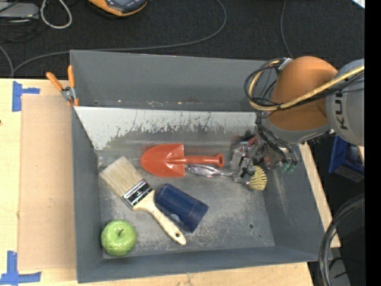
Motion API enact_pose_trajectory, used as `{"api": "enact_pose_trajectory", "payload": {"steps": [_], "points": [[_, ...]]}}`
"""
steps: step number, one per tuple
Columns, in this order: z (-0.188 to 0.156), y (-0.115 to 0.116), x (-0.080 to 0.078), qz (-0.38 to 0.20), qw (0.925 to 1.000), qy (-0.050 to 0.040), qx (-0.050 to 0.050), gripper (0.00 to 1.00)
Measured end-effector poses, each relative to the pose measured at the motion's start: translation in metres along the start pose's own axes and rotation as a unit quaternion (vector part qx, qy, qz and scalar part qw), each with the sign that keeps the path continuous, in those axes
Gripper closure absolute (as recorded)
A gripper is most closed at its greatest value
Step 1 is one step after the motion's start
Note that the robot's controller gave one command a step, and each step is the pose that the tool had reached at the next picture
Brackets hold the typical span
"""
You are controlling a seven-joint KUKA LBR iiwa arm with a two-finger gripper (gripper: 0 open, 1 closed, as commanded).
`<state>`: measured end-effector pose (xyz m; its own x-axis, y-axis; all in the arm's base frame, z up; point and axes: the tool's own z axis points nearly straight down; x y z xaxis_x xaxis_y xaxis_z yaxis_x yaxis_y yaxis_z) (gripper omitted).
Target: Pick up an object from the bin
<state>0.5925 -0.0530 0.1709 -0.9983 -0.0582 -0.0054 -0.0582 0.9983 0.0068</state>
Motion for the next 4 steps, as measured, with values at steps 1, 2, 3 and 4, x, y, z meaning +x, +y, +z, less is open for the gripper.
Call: {"api": "enact_pose_trajectory", "payload": {"steps": [1,2,3,4], "points": [[0.0,0.0,0.0,0.0,1.0,0.0,0.0,1.0],[0.013,0.098,-0.021,-0.048,0.9988,-0.0006,0.0,1.0],[0.025,0.016,0.005,-0.026,0.9997,0.0009,0.0,1.0],[-0.015,0.073,-0.005,-0.046,0.9989,-0.0003,-0.002,1.0]]}}
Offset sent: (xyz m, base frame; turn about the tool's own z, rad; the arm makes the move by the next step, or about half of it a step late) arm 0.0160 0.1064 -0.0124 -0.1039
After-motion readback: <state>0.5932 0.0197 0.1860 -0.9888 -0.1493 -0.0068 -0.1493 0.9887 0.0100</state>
